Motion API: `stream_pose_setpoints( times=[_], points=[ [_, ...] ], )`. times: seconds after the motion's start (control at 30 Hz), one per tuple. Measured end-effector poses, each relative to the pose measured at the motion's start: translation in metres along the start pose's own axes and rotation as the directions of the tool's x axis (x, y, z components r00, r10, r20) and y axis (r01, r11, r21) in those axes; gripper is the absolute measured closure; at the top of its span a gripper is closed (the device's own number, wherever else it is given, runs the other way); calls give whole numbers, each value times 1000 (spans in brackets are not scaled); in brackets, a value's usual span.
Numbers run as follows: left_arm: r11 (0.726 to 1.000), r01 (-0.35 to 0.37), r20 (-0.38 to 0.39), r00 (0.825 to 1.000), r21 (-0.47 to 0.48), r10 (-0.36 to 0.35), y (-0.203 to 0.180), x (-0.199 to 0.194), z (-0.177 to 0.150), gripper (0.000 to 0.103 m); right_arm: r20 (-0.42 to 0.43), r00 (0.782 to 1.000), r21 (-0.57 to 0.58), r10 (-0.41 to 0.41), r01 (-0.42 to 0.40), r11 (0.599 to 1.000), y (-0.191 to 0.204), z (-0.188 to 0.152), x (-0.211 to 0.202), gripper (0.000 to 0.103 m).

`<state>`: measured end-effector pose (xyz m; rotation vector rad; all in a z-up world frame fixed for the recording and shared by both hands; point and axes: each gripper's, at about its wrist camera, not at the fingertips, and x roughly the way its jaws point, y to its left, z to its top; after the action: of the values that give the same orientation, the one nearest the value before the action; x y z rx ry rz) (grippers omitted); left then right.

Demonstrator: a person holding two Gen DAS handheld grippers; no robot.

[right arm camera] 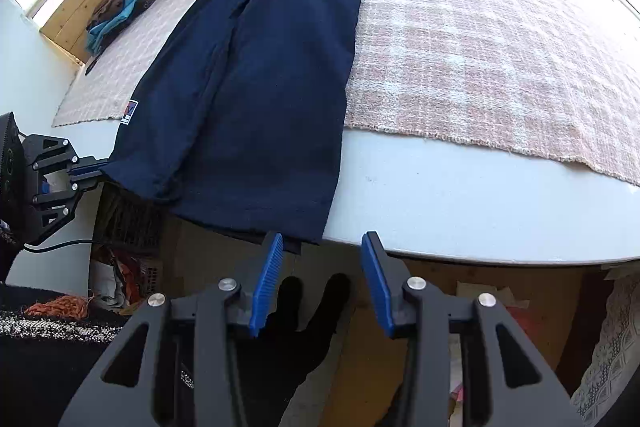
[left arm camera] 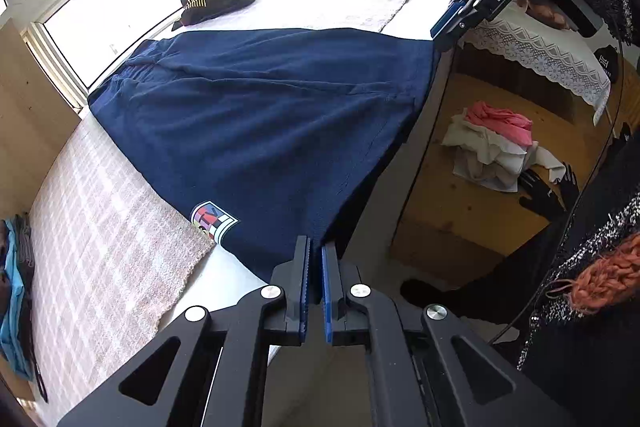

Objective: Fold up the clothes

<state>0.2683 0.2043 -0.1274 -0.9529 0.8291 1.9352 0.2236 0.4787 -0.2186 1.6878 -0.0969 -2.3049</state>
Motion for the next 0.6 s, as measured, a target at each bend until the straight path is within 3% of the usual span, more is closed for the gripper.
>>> stream_pose_setpoints(
  times=[0.13,0.27,0.37,0.4,0.5,0.6],
  points=[
    [1000,-18,-39,999,11,18,-5,5,-8,97,0,1000,-10,10,-10,1000,-4,2,3,62],
    [998,-26,-38,999,-50,24,-4,-7,-8,90,12,1000,-45,12,-12,999,-1,5,0,62],
    [992,-11,-19,1000,-129,8,4,-24,-12,65,43,999,-65,16,-14,998,2,5,-7,62],
    [985,-3,-13,1000,-171,0,10,-25,-13,64,63,998,-73,12,-8,997,3,6,-10,62],
    [944,17,-28,999,-329,-27,31,-15,-12,64,82,996,-66,17,-12,998,-2,11,-6,62],
    [869,33,-58,996,-494,-71,49,-1,-6,66,76,997,-21,15,-14,1000,-11,16,1,62]
  ],
)
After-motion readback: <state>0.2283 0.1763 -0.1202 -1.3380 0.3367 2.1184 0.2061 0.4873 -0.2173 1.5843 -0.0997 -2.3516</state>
